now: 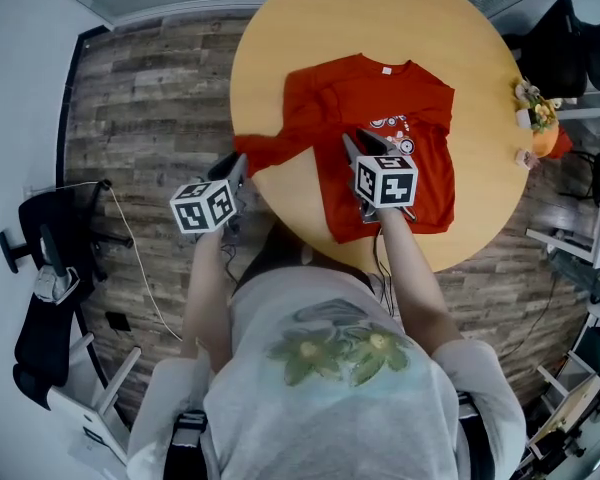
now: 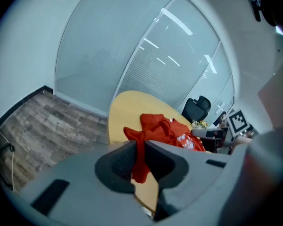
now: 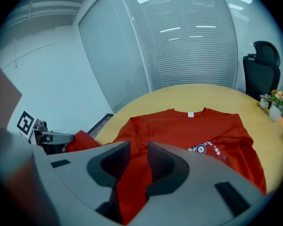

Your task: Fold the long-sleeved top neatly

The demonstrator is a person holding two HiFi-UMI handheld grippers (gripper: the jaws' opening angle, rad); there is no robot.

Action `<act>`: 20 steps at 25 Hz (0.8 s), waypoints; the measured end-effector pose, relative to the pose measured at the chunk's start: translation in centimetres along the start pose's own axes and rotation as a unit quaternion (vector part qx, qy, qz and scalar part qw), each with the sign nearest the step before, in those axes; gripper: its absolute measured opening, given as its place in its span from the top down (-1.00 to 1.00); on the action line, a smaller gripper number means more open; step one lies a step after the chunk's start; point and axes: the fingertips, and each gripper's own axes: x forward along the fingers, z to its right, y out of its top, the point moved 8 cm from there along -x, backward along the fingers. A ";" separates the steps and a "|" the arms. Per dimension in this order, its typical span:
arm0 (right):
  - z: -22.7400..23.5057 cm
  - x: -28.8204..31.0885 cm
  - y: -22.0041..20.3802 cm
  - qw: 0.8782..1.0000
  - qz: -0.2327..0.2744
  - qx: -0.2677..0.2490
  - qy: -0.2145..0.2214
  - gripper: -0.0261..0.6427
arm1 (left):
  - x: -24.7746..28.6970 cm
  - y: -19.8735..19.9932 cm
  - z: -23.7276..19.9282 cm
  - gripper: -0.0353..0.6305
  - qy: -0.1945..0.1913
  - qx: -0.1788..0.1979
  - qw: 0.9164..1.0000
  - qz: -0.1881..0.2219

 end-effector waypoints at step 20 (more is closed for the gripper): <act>2.3 -5.7 0.2 0.999 0.042 0.028 -0.008 0.56 | -8.0 18.4 3.1 0.71 0.092 0.309 0.928 0.186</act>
